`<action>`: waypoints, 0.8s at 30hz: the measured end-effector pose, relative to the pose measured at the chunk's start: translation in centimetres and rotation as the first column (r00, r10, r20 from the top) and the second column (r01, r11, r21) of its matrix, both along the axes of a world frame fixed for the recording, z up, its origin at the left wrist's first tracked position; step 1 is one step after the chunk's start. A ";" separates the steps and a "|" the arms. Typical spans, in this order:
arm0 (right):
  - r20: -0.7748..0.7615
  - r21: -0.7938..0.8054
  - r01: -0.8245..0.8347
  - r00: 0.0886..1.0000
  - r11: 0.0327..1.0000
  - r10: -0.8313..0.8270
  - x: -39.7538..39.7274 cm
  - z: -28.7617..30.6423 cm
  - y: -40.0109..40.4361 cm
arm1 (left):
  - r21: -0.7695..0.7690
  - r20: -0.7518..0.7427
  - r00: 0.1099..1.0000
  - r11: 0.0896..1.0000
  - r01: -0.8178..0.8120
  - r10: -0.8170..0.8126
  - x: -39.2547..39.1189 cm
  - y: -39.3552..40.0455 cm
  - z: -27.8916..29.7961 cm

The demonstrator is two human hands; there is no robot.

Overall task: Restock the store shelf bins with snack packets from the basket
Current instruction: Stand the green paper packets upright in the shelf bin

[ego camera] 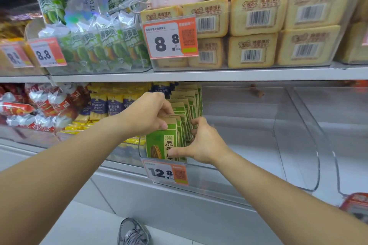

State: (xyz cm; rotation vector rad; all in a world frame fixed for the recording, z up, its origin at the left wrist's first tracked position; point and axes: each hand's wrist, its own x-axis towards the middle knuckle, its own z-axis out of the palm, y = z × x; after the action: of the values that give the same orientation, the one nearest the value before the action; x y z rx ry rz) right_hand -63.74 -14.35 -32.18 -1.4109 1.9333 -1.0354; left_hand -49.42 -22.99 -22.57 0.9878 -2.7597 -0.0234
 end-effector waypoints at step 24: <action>-0.179 0.088 0.111 0.979 0.990 -0.094 0.3 2.7 2.0 | -0.075 -0.243 0.953 0.976 -0.205 0.181 3.7 1.0 -4.2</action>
State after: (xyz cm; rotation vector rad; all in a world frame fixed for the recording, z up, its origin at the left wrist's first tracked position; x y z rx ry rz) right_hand -63.45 -12.32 -29.49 -1.4000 2.1721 -0.8738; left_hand -45.73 -21.96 -26.80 1.1440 -2.4166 0.0260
